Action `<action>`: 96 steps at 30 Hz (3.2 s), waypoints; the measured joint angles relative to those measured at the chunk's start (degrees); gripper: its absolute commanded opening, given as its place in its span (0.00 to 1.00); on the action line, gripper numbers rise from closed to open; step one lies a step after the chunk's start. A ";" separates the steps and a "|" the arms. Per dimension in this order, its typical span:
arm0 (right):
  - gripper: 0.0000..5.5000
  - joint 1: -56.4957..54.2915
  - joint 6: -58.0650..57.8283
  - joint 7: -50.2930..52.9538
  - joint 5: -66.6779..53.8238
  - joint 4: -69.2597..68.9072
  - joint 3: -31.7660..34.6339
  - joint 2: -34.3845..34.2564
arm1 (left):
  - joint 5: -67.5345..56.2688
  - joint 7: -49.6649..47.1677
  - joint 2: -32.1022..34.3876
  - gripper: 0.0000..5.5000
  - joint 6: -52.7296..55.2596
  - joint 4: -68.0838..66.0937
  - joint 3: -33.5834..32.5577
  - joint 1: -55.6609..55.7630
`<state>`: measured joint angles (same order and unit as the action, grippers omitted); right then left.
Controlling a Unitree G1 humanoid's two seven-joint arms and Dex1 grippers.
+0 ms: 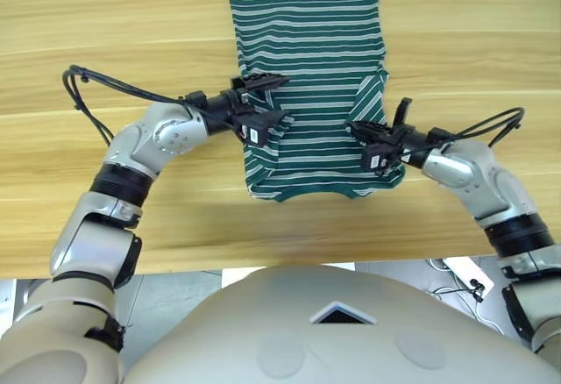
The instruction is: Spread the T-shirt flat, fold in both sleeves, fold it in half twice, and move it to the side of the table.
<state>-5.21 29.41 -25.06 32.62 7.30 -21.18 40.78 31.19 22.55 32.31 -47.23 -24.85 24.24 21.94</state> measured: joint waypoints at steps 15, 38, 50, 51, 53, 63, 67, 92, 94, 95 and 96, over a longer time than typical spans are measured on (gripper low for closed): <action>0.62 -1.41 -0.50 -0.13 -7.42 -4.12 1.68 -5.47 | 0.07 -0.65 -0.25 0.59 -0.03 -0.01 0.00 -0.17; 0.98 18.56 3.32 -3.94 -16.95 -10.58 18.03 5.46 | -0.04 -1.02 -0.33 0.59 -0.08 -0.25 -0.07 -0.88; 0.98 22.47 6.01 -7.44 -15.77 -11.56 14.19 7.10 | -0.06 -1.07 -0.29 0.59 -0.17 -1.08 -0.14 -0.87; 0.98 22.65 6.14 -7.45 -15.98 -11.68 14.21 7.14 | -0.19 -1.07 -0.29 0.59 -0.22 -1.09 -0.18 -0.87; 0.98 23.76 7.36 -7.56 -18.47 -13.05 14.87 7.28 | -2.57 -0.72 -0.14 0.59 -0.38 -0.68 -0.64 -0.94; 0.98 32.70 11.74 -10.12 -33.11 -18.18 33.39 13.94 | -25.65 14.44 14.55 0.59 0.98 18.03 -5.20 -12.45; 0.98 34.41 9.55 -11.63 -22.93 -13.89 34.08 15.81 | -26.00 19.40 22.30 0.59 2.45 18.09 -6.95 -19.43; 0.48 26.93 11.21 -9.39 -14.84 -8.00 15.34 13.73 | -19.45 25.66 17.99 0.36 2.33 18.10 0.25 -22.03; 0.42 26.62 10.95 -9.16 -14.58 -7.60 15.01 13.74 | -19.60 25.83 17.82 0.32 2.32 18.10 0.68 -22.03; 0.39 26.38 10.74 -8.89 -14.35 -7.41 14.87 13.74 | -19.63 25.89 17.63 0.29 2.32 18.11 1.03 -22.02; 0.36 26.25 10.64 -8.72 -14.02 -7.27 14.84 13.74 | -19.62 25.93 17.49 0.26 2.32 18.11 1.27 -22.02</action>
<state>21.04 40.06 -33.78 18.61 0.03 -6.35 54.52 11.57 48.48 49.80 -44.91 -6.73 25.51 -0.08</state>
